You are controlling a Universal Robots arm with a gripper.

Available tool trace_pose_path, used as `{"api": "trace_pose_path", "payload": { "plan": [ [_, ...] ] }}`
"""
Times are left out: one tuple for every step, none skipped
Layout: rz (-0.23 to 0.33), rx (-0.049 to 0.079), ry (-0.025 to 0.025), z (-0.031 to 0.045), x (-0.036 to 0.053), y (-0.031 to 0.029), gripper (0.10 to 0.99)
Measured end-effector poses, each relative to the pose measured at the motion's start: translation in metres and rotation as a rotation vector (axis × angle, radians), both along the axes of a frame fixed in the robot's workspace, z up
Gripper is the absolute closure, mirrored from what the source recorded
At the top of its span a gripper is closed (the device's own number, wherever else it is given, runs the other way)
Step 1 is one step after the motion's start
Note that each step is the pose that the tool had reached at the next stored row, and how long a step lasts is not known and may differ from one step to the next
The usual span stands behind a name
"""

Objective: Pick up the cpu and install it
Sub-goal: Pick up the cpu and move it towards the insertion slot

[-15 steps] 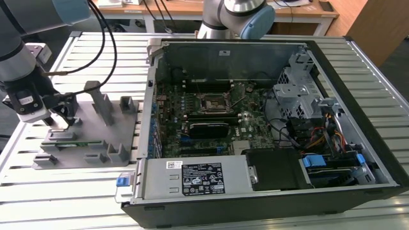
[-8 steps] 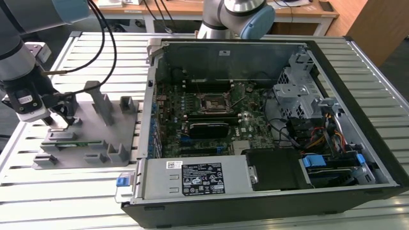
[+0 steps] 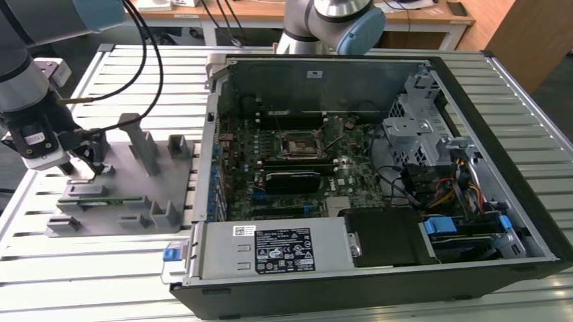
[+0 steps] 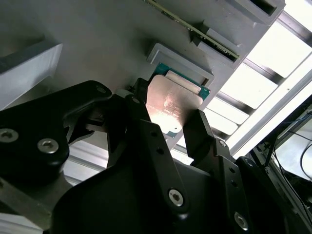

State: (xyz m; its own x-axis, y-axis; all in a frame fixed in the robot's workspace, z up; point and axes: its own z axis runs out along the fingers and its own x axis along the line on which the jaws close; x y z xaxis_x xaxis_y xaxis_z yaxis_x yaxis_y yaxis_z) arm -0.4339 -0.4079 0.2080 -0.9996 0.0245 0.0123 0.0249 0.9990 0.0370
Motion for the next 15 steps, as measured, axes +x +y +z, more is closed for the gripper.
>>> {"api": "trace_pose_path", "payload": {
  "plan": [
    [0.0, 0.0, 0.0, 0.0001, 0.0, 0.0, 0.545],
    [0.0, 0.0, 0.0, 0.0003, 0.0, 0.0, 0.545],
    [0.0, 0.0, 0.0001, 0.0005, 0.0, 0.0, 0.545],
    [0.0, 0.0, 0.0002, 0.0008, 0.0, 0.0, 0.545],
    [0.0, 0.0, 0.0002, 0.0011, 0.0, 0.0, 0.545],
    [0.0, 0.0, 0.0001, 0.0013, 0.0, 0.0, 0.545],
    [0.0, 0.0, 0.0, 0.0015, 0.0, 0.0, 0.545],
    [0.0, 0.0, -0.0001, 0.0016, 0.0, 0.0, 0.545],
    [0.0, 0.0, -0.0001, 0.0018, 0.0, 0.0, 0.545],
    [0.0, 0.0, 0.0, 0.002, 0.0, 0.0, 0.545],
    [0.0, 0.0, 0.0, 0.0022, 0.0, 0.0, 0.545],
    [0.0, 0.0, 0.0, 0.0023, 0.0, 0.0, 0.545],
    [0.0, 0.0, -0.0001, 0.0024, 0.0, 0.0, 0.545],
    [0.0, 0.0, 0.0, 0.0026, 0.0, 0.0, 0.545],
    [0.0, 0.0, 0.0, 0.0028, 0.0, 0.0, 0.545]
  ]
}}
